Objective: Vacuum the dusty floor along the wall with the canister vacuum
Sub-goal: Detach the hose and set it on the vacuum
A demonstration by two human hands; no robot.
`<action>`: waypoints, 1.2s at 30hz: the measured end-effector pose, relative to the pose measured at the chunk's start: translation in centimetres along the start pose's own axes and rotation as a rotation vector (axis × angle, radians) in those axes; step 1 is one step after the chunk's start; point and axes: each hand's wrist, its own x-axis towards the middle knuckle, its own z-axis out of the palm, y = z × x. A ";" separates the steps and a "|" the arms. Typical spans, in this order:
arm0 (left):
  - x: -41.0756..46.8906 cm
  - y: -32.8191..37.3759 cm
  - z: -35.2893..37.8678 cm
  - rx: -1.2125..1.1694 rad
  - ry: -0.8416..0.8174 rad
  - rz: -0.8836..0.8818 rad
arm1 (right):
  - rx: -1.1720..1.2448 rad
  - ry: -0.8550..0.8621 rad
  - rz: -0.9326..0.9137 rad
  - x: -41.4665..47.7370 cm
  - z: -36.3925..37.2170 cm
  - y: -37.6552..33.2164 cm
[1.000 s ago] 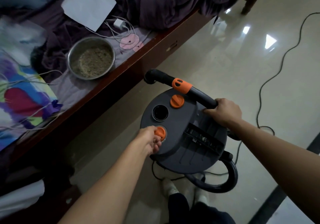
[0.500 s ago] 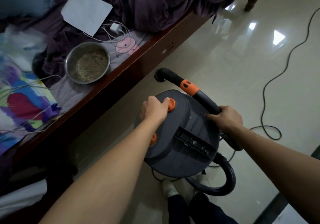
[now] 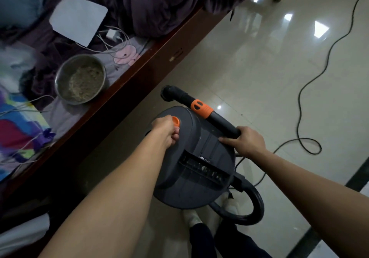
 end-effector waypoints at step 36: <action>6.6 5.2 -17.3 1.056 0.111 1.001 | -0.302 -0.123 0.030 -7.7 6.7 -12.8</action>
